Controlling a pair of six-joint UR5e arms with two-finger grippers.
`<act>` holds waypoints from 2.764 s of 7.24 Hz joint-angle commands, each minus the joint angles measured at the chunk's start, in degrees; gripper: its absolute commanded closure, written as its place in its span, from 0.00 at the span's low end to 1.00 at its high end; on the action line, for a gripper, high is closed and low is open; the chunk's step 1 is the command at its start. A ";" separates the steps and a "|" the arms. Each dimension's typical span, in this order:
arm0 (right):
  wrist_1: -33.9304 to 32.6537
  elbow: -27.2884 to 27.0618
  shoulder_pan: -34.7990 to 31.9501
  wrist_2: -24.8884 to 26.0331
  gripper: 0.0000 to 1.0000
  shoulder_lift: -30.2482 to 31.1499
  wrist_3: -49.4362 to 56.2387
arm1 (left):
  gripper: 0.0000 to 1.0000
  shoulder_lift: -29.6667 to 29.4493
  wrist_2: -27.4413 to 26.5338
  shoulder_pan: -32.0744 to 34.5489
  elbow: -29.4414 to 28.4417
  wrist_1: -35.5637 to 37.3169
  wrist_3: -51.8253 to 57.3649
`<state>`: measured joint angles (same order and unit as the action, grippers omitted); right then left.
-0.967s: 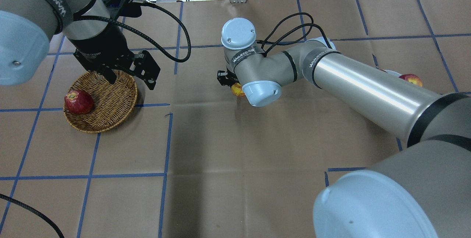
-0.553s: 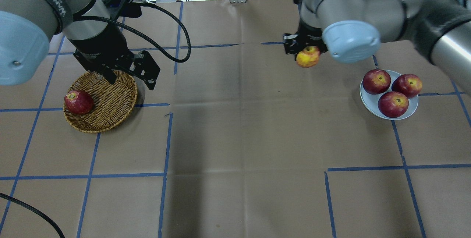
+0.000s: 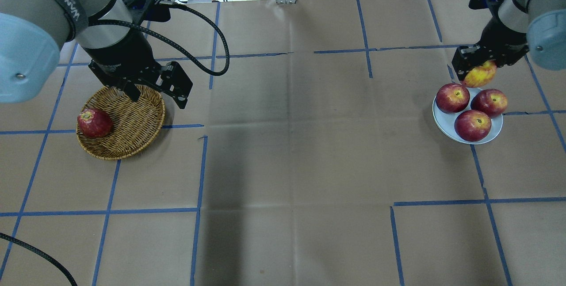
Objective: Transfer apple from basket to plate
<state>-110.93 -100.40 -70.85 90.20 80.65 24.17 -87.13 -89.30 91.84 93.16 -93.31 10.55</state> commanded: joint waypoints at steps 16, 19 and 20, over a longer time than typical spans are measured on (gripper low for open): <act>4.42 3.25 1.27 -0.64 0.00 2.03 1.61 | 0.01 0.91 0.18 -0.09 1.58 0.41 0.09; 16.70 5.48 -11.02 -0.73 0.00 9.85 -17.34 | 0.01 0.91 0.18 -0.09 1.50 0.41 0.09; 17.84 5.48 -16.20 -0.55 0.00 11.10 -20.71 | 0.01 0.91 0.18 -0.09 1.58 0.41 0.09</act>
<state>-95.44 -95.08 -80.69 89.49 89.49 9.18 -86.22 -89.12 91.76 94.67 -92.90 10.64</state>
